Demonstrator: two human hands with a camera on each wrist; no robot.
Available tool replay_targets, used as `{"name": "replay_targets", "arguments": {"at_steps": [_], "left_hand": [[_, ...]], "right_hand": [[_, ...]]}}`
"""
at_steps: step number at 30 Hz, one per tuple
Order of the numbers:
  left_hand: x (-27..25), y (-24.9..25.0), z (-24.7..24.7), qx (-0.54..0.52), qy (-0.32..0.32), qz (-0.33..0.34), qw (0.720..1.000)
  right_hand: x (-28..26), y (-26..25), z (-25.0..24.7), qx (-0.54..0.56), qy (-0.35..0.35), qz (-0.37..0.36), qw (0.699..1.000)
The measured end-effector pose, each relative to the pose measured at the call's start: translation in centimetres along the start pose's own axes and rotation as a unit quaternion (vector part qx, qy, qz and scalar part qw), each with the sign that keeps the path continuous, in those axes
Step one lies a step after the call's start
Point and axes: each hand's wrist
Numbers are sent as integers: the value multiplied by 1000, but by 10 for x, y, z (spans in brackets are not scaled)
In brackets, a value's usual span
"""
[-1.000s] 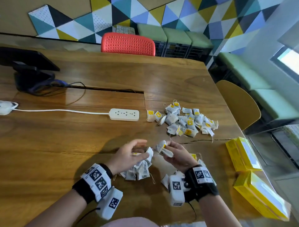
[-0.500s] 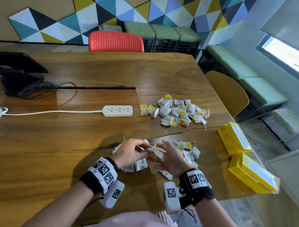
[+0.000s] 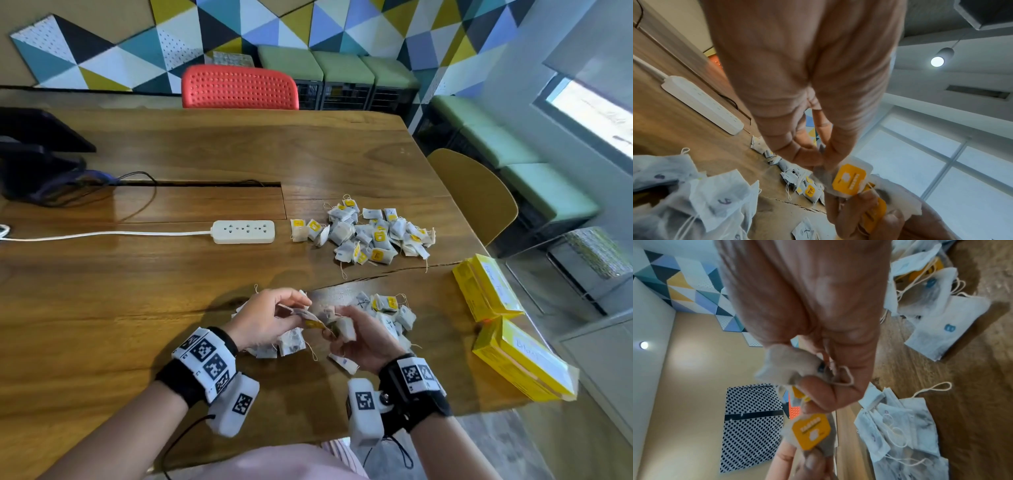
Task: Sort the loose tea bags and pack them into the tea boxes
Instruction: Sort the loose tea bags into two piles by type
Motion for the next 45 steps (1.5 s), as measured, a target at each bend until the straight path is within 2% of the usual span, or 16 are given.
{"name": "replay_targets", "arguments": {"at_steps": [5,8,13,17,21,24,28,31,35,39,45], "left_hand": [[-1,-5,-1,-7,-15,16,1000],[-2,-8,-2,-32,-18,-12,999],[-3,-8,-5,-62,-3,-23,998],[-2,-6,-10,-54,17,2,998],[-2,-1,-12,-54,9,11,998],[0,1,-12,-78,14,-10,997],[6,7,-11,-87,58,-23,994],[10,14,-13,-101,96,-20,990],[10,18,-17,-99,147,-15,984],[3,15,-9,-110,173,-35,978],[-3,10,1,-141,251,-56,956]], "right_hand": [[6,0,-4,-13,-14,-21,1000],[9,1,-6,-14,-16,-23,1000],[14,3,-4,65,-37,-16,997],[20,6,-8,127,-31,-13,991],[16,11,-8,124,-61,-20,990],[15,12,-11,65,-51,-34,996],[23,10,-16,8,-46,-29,999],[24,3,-16,33,-55,-28,998],[23,-7,-20,112,-15,2,994],[22,-12,-30,88,35,18,995],[7,-19,-48,77,23,21,997]]}}
Point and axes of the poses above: each hand's wrist, its own x-axis towards the middle knuckle, its own z-axis out of the palm, y = z × x, and after that the axes turned 6 degrees about -x, right-handed
